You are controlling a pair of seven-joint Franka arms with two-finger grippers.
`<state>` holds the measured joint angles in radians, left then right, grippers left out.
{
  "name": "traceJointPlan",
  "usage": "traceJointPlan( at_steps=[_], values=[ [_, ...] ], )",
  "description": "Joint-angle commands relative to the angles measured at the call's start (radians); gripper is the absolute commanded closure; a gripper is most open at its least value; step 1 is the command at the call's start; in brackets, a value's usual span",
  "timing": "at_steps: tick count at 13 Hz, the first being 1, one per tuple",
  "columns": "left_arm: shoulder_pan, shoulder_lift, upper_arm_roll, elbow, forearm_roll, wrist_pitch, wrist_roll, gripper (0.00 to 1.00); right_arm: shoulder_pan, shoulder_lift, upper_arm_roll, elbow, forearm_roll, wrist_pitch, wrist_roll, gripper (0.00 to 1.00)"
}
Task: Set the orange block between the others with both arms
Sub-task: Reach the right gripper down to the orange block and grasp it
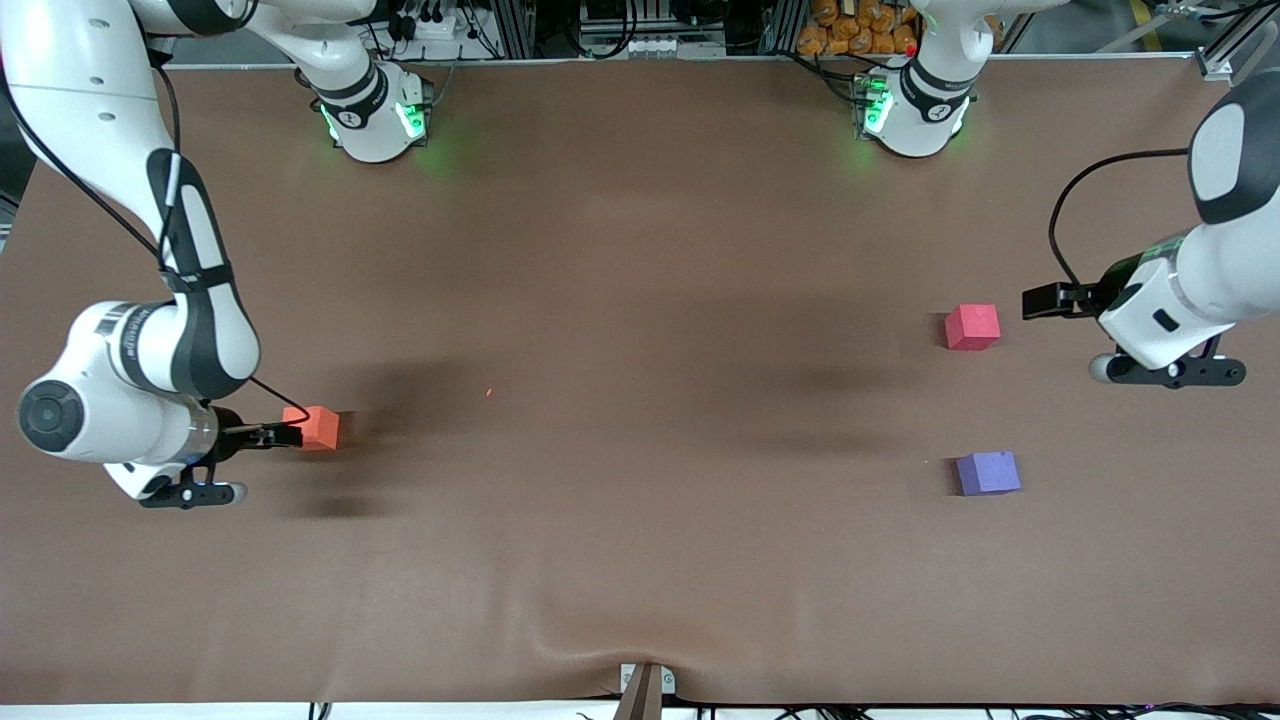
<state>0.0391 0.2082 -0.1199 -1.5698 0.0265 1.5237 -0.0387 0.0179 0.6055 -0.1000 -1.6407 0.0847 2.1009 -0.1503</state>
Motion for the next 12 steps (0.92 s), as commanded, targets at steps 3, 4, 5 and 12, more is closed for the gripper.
traceJointPlan(
  at_steps=[3,4,5,12],
  values=[
    [0.004,0.007,-0.003,0.005,-0.02,0.009,0.007,0.0,0.013,0.011,-0.004,-0.062,0.014,0.045,0.005,0.0],
    [0.001,0.01,-0.003,0.005,-0.02,0.012,0.005,0.0,0.013,0.014,-0.004,-0.064,0.014,0.045,0.003,0.0],
    [-0.005,0.01,-0.007,0.005,-0.011,0.019,0.003,0.0,0.014,0.019,-0.004,-0.064,0.014,0.045,-0.002,0.0],
    [-0.008,0.014,-0.014,-0.004,-0.008,0.021,-0.009,0.0,0.024,0.042,-0.004,-0.074,0.012,0.047,-0.005,0.01]
  ],
)
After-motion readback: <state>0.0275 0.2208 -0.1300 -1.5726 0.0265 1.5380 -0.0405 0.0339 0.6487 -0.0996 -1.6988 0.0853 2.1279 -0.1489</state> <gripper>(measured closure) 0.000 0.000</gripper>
